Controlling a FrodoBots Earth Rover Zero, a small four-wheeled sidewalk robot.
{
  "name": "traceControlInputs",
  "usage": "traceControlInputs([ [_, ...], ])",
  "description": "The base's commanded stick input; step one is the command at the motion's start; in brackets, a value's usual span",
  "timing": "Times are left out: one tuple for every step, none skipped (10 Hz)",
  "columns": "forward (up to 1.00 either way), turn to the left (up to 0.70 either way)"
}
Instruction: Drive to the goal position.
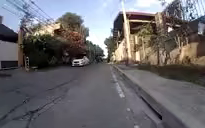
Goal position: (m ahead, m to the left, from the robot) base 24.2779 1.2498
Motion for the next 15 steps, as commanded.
traceControlInputs([
  [0.91,0.00],
  [0.91,0.00],
  [0.91,0.00],
  [0.92,0.00],
  [0.95,0.00],
  [0.99,0.00],
  [1.00,0.00],
  [1.00,0.00],
  [1.00,0.00],
  [0.99,0.00],
  [0.98,0.00],
  [0.85,0.00],
  [0.81,0.00],
  [0.80,0.00],
  [0.80,0.00],
])
